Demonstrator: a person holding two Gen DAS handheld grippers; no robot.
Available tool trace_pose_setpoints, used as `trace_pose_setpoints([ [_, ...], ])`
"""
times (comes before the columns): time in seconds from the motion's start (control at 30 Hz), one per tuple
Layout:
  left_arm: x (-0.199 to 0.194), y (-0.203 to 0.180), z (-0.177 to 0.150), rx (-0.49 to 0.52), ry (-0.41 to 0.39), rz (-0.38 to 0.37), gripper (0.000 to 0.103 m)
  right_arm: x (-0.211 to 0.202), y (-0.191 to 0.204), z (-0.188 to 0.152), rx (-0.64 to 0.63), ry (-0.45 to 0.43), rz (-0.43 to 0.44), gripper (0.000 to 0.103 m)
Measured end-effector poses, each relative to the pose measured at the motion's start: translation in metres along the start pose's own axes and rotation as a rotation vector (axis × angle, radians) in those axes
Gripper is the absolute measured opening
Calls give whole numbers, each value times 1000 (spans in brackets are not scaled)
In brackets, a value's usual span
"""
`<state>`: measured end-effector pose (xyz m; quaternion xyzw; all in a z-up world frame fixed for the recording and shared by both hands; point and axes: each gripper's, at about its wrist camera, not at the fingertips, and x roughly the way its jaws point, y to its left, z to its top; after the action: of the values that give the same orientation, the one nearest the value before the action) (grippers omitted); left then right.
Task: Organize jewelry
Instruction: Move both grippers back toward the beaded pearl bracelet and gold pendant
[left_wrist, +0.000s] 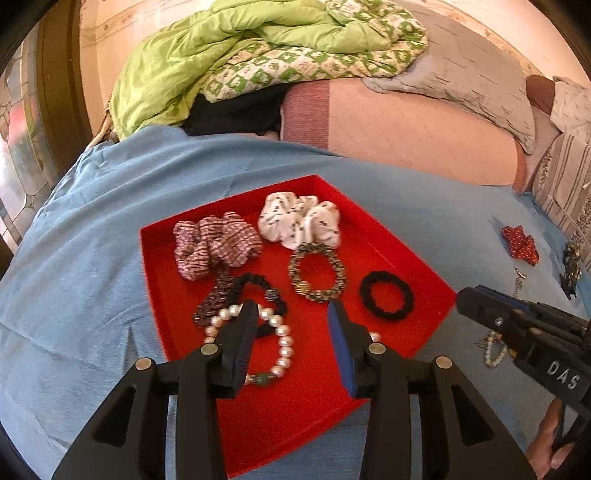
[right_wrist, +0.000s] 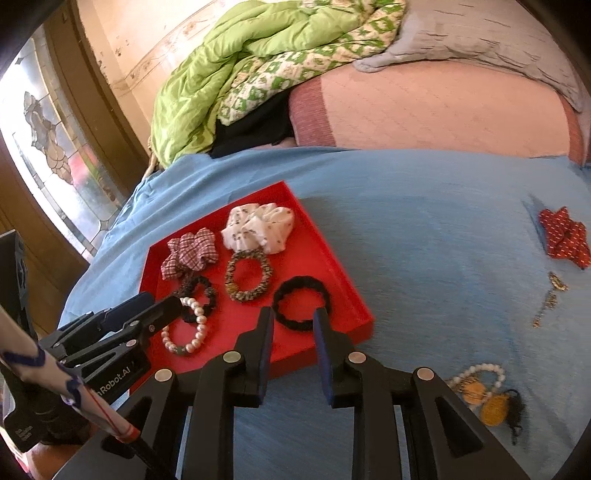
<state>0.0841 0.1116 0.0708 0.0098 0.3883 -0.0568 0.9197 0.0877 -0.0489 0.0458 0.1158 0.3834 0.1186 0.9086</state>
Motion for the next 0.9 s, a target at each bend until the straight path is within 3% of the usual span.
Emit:
trace_pose_setpoints([
  [0.53, 1, -73, -14, 163, 19, -108, 39, -116, -124, -33, 241, -57, -127, 25],
  [0.67, 6, -101, -23, 229, 51, -159, 39, -119, -146, -46, 286, -27, -150, 25],
  [0.8, 19, -124, -29, 213, 127, -282, 39, -113, -157, -52, 314, -1, -148, 25],
  [0.9, 30, -140, -33, 220, 155, -296, 39, -109, -159, -51, 314, 6, -136, 25],
])
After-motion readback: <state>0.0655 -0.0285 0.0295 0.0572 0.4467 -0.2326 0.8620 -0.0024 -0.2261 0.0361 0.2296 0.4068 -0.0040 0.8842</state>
